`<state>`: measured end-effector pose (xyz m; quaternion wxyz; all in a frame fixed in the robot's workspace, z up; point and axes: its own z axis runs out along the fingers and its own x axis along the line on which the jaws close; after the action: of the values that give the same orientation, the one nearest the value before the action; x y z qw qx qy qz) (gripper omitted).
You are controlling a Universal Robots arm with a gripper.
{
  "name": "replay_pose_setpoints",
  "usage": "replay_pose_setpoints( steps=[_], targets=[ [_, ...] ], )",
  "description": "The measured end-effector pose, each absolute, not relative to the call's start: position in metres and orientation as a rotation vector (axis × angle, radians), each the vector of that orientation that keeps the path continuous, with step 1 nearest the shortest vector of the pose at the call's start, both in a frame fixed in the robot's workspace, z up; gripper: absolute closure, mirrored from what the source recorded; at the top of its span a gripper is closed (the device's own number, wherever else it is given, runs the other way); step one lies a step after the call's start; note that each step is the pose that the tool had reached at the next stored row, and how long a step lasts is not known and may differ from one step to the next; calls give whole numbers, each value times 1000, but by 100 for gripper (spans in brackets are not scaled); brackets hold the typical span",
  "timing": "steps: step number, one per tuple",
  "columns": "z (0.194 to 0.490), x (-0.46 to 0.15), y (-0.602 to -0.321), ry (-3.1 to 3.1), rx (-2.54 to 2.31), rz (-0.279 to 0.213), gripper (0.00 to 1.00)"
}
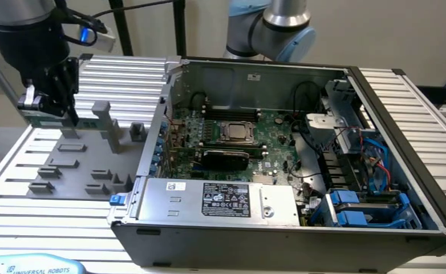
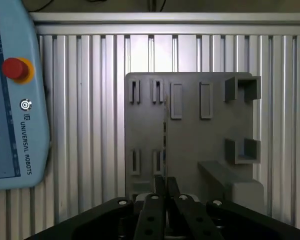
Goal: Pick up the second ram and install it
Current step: 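Pick up the second ram and move it above second insertion slot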
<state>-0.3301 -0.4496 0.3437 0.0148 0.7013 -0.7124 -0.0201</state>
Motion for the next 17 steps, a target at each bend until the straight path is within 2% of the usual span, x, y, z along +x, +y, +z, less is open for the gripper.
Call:
replay_pose_setpoints(
  steps=[12, 17],
  targets=[
    [398, -275, -450, -2218, 2188, -79, 86],
    [411, -253, -450, -2218, 2189, -80, 86]
  ],
)
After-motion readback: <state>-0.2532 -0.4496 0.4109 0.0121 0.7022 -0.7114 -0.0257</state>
